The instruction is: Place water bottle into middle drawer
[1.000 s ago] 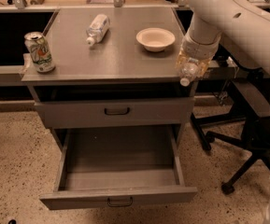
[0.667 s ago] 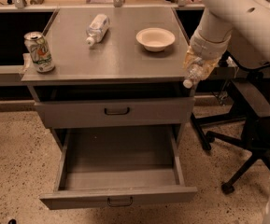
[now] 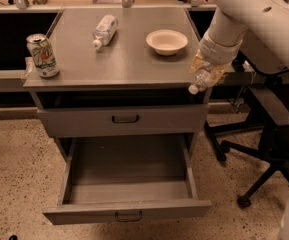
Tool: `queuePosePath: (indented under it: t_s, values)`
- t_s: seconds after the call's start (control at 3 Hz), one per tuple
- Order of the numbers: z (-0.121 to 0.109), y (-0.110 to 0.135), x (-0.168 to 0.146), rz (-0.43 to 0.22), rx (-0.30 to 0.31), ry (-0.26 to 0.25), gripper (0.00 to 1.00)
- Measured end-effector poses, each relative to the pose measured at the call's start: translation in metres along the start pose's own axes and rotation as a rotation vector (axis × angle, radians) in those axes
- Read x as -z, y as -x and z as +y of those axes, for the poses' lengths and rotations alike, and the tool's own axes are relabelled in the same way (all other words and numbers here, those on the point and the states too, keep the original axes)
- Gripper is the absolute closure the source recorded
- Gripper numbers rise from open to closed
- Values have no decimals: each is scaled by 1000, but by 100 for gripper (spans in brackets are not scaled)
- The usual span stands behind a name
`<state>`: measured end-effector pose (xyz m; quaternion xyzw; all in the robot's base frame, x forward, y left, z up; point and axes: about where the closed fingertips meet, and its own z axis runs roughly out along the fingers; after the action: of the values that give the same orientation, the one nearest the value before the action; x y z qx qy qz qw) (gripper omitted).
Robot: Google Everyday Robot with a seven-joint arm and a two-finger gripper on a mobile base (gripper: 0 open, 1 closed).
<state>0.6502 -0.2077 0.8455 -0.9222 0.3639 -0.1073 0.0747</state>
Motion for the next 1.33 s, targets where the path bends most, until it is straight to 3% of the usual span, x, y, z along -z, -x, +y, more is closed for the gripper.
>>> queuePosePath:
  t_s: [0.33,0.67,1.0,1.33]
  values:
    - [-3,10,9,3,-68,25,100]
    - [-5,39,38,-5,-208,33,100]
    - [-7,40,42,2,-285,25,100]
    - [-7,40,41,1,-284,25,100]
